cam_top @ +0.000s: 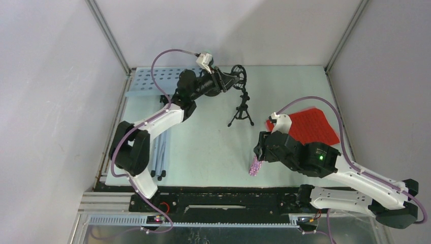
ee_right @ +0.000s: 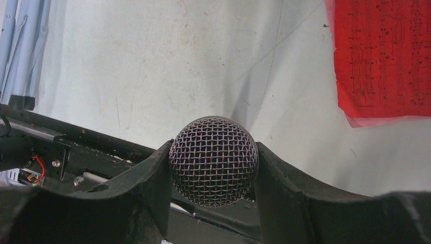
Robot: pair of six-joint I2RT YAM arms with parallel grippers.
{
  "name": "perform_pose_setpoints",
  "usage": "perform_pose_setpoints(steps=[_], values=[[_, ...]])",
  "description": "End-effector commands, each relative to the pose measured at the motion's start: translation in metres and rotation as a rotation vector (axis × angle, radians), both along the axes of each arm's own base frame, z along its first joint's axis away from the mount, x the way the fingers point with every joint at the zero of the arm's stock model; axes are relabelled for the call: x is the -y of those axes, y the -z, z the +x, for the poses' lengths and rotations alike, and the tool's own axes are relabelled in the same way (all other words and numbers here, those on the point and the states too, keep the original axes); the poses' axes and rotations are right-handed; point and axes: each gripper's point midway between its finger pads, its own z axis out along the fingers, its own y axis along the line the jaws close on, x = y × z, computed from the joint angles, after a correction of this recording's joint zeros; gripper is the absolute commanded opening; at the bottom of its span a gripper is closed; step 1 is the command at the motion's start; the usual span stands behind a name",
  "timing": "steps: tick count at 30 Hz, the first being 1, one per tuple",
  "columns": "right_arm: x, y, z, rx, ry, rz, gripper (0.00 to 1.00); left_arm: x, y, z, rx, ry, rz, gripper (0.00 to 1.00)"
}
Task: Pack up the instrument practice props
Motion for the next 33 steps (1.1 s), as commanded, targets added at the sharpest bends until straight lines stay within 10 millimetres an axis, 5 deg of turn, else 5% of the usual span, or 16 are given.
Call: perform_pose_setpoints(steps=[1, 15, 22, 25, 30, 33], values=[[-0.003, -0.017, 0.005, 0.05, 0.011, 0.065, 0.0, -0.013, -0.014, -0.016, 0.036, -0.005, 0.001, 0.64], [-0.01, -0.024, 0.006, 0.06, -0.016, 0.094, 0.0, -0.045, -0.027, -0.051, 0.09, -0.054, 0.026, 0.87], [-0.013, -0.029, 0.007, 0.067, -0.022, 0.094, 0.0, -0.077, -0.036, -0.08, 0.133, -0.149, 0.018, 0.97], [-0.017, -0.035, 0.008, 0.07, -0.027, 0.104, 0.0, -0.103, -0.041, -0.105, 0.156, -0.228, -0.026, 0.97], [-0.04, -0.047, 0.009, 0.074, -0.081, 0.149, 0.0, -0.128, -0.004, -0.156, 0.196, -0.329, -0.016, 0.97], [-0.056, -0.055, 0.011, 0.075, -0.116, 0.161, 0.0, -0.125, 0.01, -0.189, 0.256, -0.31, 0.0, 0.97]])
